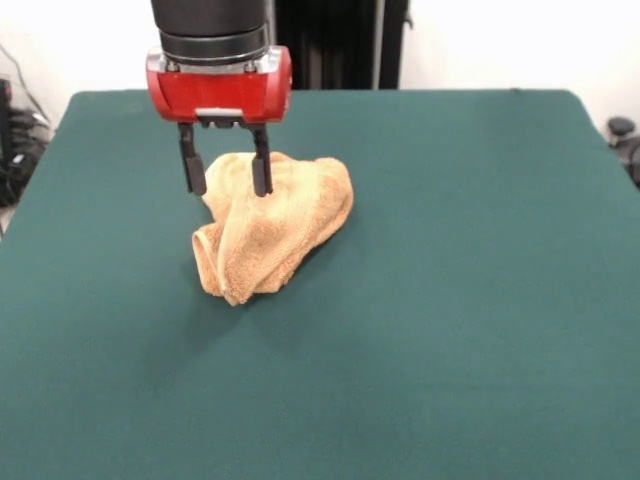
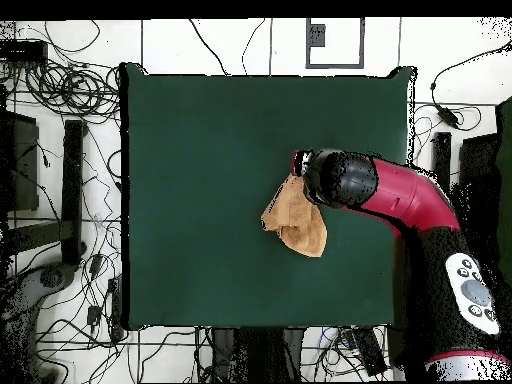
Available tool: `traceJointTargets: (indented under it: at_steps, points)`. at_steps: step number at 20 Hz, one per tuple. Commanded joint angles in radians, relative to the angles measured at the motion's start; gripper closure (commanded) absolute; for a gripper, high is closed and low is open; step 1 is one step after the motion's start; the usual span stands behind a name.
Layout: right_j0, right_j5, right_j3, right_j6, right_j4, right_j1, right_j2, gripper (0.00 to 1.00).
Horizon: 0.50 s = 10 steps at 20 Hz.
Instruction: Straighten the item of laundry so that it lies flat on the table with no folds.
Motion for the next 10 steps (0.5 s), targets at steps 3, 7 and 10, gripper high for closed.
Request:
traceJointTargets:
  at_steps: [3, 7, 10]
  points:
    - [0.011, 0.028, 0.096, -0.102, -0.082, 0.104, 0.131, 0.0]
    - [0.019, 0.02, 0.081, -0.093, -0.088, 0.117, 0.126, 0.0]
    - [0.02, 0.011, 0.067, -0.093, -0.089, 0.133, 0.128, 0.0]
